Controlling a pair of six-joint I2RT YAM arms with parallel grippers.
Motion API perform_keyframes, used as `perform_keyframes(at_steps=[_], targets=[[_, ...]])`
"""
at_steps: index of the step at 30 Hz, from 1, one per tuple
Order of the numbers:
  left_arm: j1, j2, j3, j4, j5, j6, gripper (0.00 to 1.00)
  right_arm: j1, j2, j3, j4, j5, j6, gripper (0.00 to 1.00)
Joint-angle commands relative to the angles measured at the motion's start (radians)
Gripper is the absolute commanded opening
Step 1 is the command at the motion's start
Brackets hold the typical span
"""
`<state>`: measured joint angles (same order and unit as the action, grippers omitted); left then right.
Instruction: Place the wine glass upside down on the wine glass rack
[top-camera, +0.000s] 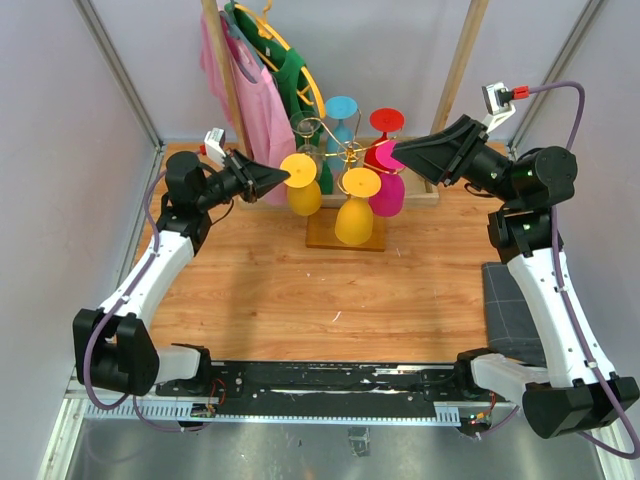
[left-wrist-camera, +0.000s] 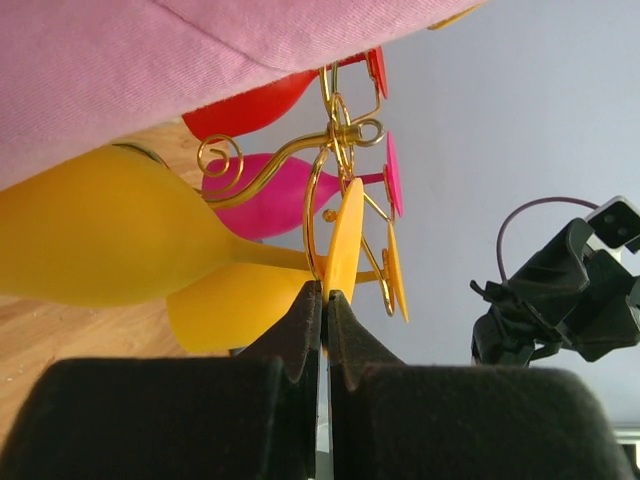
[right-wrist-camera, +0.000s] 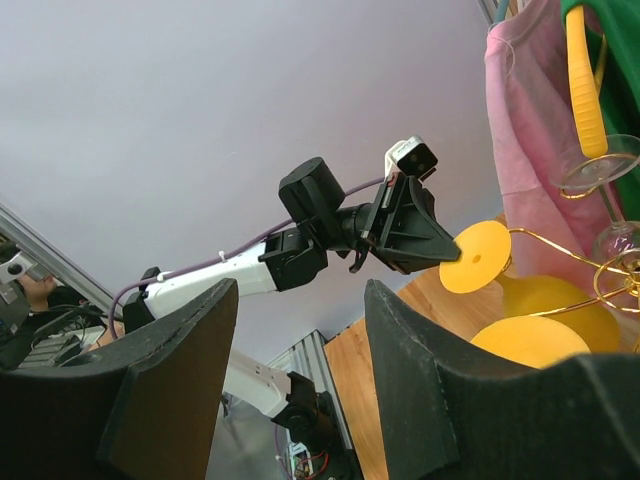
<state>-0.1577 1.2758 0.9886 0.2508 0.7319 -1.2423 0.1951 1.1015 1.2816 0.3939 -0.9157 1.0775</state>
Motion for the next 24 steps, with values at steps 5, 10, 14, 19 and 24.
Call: perform_keyframes(at_steps=[5,10,14,19,24], targets=[[-0.005,0.001,-0.009,0.018,0.058,0.04,0.13,-0.014,-0.005,-0.012,0.043,0.005,0.001,0.56],[-0.004,0.002,-0.017,0.018,0.063,0.044,0.26,-0.013,-0.01,-0.021,0.033,0.006,-0.01,0.58],[-0.005,-0.012,-0.018,0.019,0.063,0.044,0.33,-0.013,-0.014,-0.026,0.022,0.006,-0.021,0.59],[-0.003,-0.05,-0.008,0.0,0.062,0.044,0.43,-0.013,-0.014,-0.033,0.009,0.005,-0.034,0.62],[-0.003,-0.11,0.018,-0.093,0.037,0.111,0.46,-0.013,-0.024,-0.034,-0.042,0.01,-0.085,0.65]])
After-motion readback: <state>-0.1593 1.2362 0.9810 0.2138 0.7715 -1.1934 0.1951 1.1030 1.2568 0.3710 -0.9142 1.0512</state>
